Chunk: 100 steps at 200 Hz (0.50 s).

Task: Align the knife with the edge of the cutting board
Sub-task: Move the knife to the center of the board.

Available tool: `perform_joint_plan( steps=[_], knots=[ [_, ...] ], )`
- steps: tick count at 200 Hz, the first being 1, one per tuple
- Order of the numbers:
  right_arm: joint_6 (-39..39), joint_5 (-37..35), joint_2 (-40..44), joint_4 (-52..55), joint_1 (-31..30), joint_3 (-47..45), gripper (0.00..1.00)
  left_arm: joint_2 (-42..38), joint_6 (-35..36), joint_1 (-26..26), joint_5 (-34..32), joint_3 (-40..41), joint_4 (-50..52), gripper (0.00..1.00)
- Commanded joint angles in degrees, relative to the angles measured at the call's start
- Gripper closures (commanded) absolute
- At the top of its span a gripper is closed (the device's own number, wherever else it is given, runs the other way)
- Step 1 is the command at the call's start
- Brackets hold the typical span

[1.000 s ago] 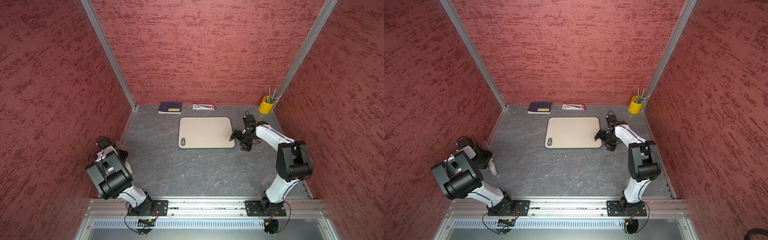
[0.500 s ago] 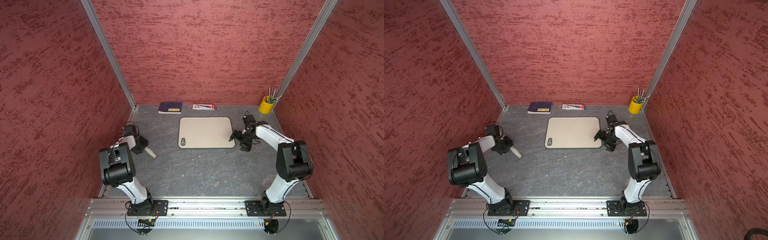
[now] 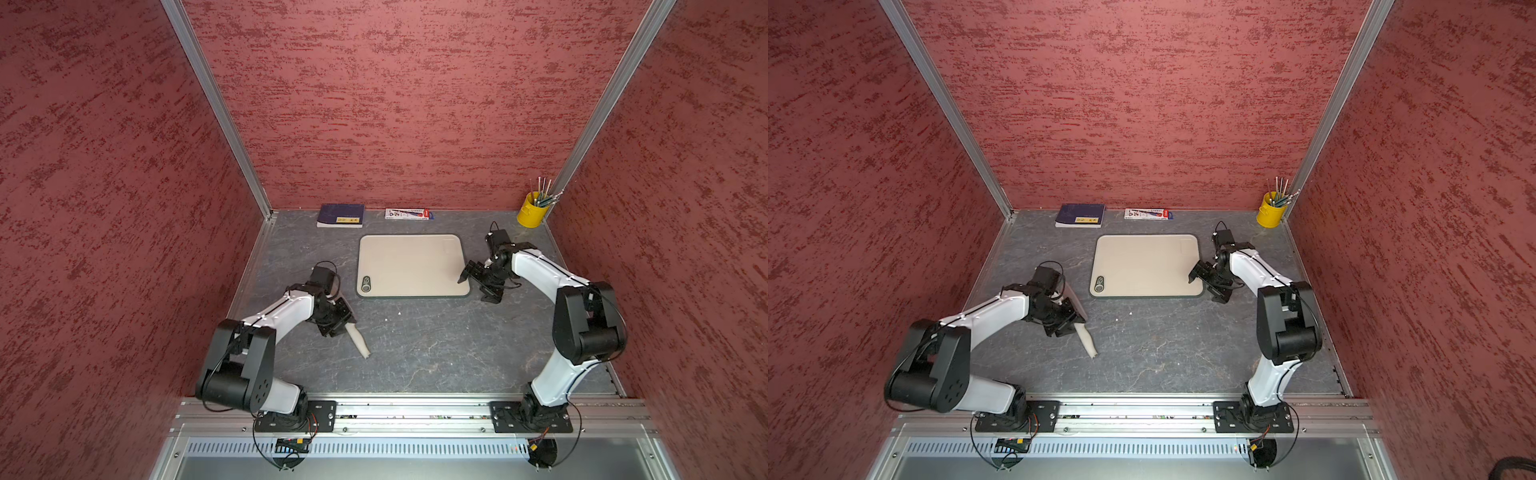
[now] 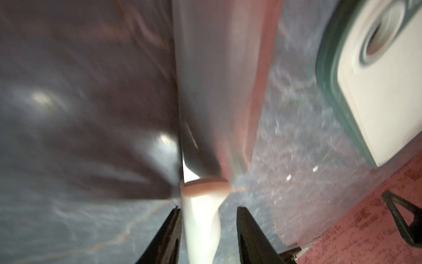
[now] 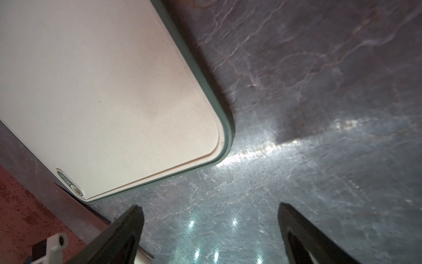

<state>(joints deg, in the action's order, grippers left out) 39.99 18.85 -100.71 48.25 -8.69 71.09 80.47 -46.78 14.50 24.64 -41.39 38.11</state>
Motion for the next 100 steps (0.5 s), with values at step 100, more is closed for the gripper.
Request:
perform_joint_plan(
  steps=[100],
  knots=[
    [-9.3,-4.5,-0.4,0.3,-27.0,6.5,0.06,-8.8,-2.1,-9.6,-0.3,-13.8,4.0,0.46]
  ],
)
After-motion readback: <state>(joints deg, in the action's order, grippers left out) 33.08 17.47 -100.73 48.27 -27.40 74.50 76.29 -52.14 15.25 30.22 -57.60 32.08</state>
